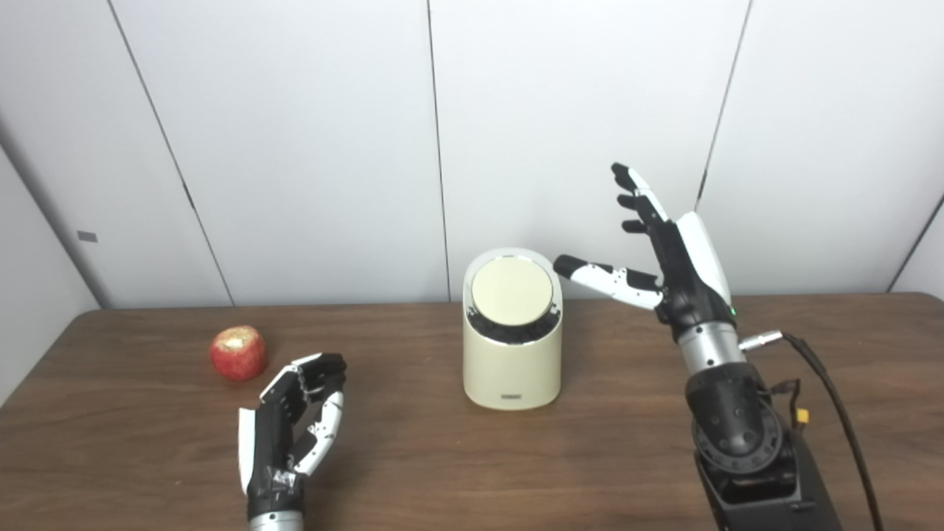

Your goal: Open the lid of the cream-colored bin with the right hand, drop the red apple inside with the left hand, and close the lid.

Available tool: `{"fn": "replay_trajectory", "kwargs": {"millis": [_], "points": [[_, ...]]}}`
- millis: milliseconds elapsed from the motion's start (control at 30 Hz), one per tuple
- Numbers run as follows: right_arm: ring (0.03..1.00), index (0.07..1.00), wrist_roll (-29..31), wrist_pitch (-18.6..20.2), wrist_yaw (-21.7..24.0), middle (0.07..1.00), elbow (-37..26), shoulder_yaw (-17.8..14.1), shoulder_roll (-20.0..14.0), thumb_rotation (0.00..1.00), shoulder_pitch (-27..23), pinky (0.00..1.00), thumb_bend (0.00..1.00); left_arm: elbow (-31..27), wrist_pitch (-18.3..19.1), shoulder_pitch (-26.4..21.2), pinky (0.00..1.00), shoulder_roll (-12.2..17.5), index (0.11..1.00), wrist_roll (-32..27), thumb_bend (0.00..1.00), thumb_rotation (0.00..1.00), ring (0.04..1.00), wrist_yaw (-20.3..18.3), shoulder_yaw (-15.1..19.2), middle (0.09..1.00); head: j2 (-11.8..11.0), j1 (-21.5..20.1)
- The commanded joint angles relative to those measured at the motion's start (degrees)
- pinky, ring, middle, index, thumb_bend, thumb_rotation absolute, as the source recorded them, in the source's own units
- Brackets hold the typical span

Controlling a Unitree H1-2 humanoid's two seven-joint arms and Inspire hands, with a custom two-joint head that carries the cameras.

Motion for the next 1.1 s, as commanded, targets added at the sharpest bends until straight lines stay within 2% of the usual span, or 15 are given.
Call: {"fn": "replay_trajectory", "kwargs": {"millis": [0,67,233,333,433,500,667,800,900,1000,1067], "points": [[0.891,0.971,-1.48,0.31,0.11,0.945,-0.09,0.75,0.53,0.54,-3.50,0.74,0.86,1.62,-1.68,0.97,0.57,-0.44,0.642,0.60,0.25,0.21,0.632,0.15,-0.48,0.650,0.11,0.04],[0.900,0.981,-2.04,0.21,-0.16,0.954,1.04,1.35,0.93,0.51,-4.09,0.77,0.86,1.39,-1.58,1.04,0.57,-0.56,0.641,0.69,0.25,0.20,0.628,0.25,-0.50,0.648,0.18,0.18],[0.882,0.996,-4.63,1.91,-0.65,0.964,4.11,2.78,2.21,0.48,-5.44,0.73,0.89,1.27,-1.61,1.12,0.57,-0.73,0.637,1.03,0.25,0.17,0.627,0.46,-0.54,0.644,0.28,0.28],[0.857,1.000,-6.11,2.24,-1.09,0.937,6.12,3.74,2.86,0.46,-6.35,0.69,0.88,1.41,-1.85,1.10,0.57,-0.87,0.637,0.87,0.25,0.18,0.628,0.52,-0.52,0.646,0.34,0.40],[0.843,0.998,-7.52,2.67,-1.04,0.951,7.61,4.71,3.11,0.45,-7.08,0.65,0.88,1.44,-1.91,1.08,0.56,-0.91,0.638,1.36,0.25,0.18,0.626,0.73,-0.58,0.646,0.42,0.54],[0.883,1.000,-7.85,2.38,-1.02,0.987,8.33,5.08,3.07,0.44,-7.16,0.69,0.88,1.25,-1.72,1.07,0.56,-1.05,0.634,1.64,0.25,0.19,0.623,0.90,-0.60,0.642,0.44,0.59],[0.929,1.000,-8.23,1.69,-2.03,0.997,10.15,5.51,3.10,0.37,-6.59,0.77,0.92,0.88,-1.37,1.13,0.56,-1.22,0.633,1.37,0.24,0.18,0.622,0.77,-0.63,0.641,0.52,0.74],[0.933,1.000,-8.47,0.59,-2.94,0.992,12.01,5.87,2.45,0.33,-6.27,0.77,0.89,0.59,-1.34,1.31,0.57,-1.17,0.635,1.54,0.24,0.17,0.629,0.73,-0.68,0.645,0.59,0.62],[0.938,1.000,-8.43,0.71,-2.92,0.995,12.83,5.93,2.14,0.32,-6.18,0.78,0.86,0.17,-0.91,1.44,0.57,-1.29,0.635,1.61,0.25,0.20,0.627,0.78,-0.64,0.645,0.72,0.66],[0.952,1.000,-8.48,0.83,-3.19,1.000,13.63,5.92,2.00,0.32,-6.15,0.80,0.85,0.58,-1.84,1.34,0.55,-1.10,0.635,0.94,0.25,0.16,0.621,0.41,-0.67,0.642,0.84,0.67],[0.954,1.000,-8.76,0.71,-3.63,0.998,14.24,6.04,1.84,0.31,-6.16,0.81,0.86,0.54,-1.68,1.37,0.56,-1.04,0.637,1.31,0.25,0.19,0.624,0.55,-0.68,0.644,0.92,0.61]]}}
